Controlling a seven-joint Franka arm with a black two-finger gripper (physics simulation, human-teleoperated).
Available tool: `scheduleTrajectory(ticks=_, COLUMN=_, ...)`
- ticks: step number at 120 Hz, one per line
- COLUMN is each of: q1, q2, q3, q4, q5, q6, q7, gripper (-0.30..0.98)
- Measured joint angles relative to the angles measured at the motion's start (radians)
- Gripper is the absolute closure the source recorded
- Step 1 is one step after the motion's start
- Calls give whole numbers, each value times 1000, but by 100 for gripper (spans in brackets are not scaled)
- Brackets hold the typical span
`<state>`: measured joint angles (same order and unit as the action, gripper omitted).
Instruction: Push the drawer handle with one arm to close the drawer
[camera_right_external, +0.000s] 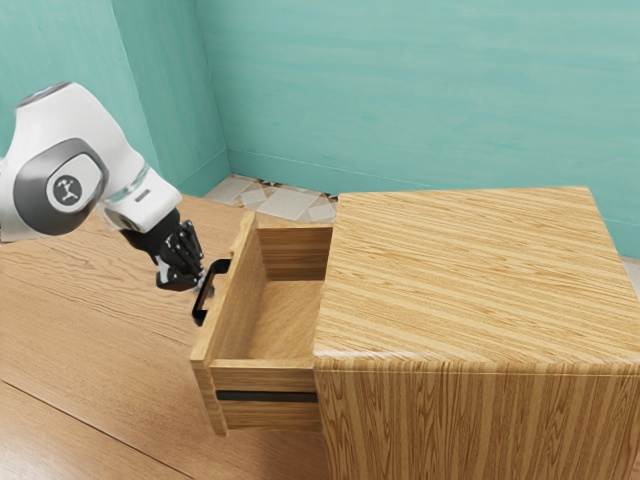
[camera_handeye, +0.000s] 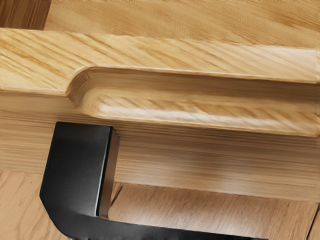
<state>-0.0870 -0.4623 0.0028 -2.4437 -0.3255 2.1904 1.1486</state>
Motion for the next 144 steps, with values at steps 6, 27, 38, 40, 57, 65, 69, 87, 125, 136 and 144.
scheduleTrajectory(ticks=6, q1=0, q2=5, q3=-6, q4=5, q5=-4, q6=1, q7=-1, gripper=79)
scheduleTrajectory(ticks=27, q1=-3, q2=43, q3=-24, q4=33, q5=-16, q6=12, q7=-4, gripper=79)
scheduleTrajectory(ticks=38, q1=-8, q2=62, q3=-29, q4=42, q5=-21, q6=20, q7=-5, gripper=79)
scheduleTrajectory(ticks=40, q1=-9, q2=65, q3=-30, q4=45, q5=-23, q6=21, q7=-6, gripper=79)
scheduleTrajectory(ticks=57, q1=-11, q2=84, q3=-40, q4=59, q5=-31, q6=28, q7=-7, gripper=79)
scheduleTrajectory(ticks=65, q1=-11, q2=89, q3=-46, q4=64, q5=-36, q6=30, q7=-8, gripper=79)
scheduleTrajectory(ticks=69, q1=-11, q2=95, q3=-50, q4=70, q5=-38, q6=31, q7=-8, gripper=79)
scheduleTrajectory(ticks=87, q1=-16, q2=122, q3=-61, q4=93, q5=-44, q6=34, q7=-10, gripper=79)
scheduleTrajectory(ticks=125, q1=-58, q2=183, q3=-63, q4=148, q5=-46, q6=46, q7=-20, gripper=79)
scheduleTrajectory(ticks=136, q1=-65, q2=199, q3=-63, q4=160, q5=-46, q6=51, q7=-23, gripper=79)
scheduleTrajectory(ticks=144, q1=-71, q2=210, q3=-63, q4=169, q5=-46, q6=53, q7=-25, gripper=79)
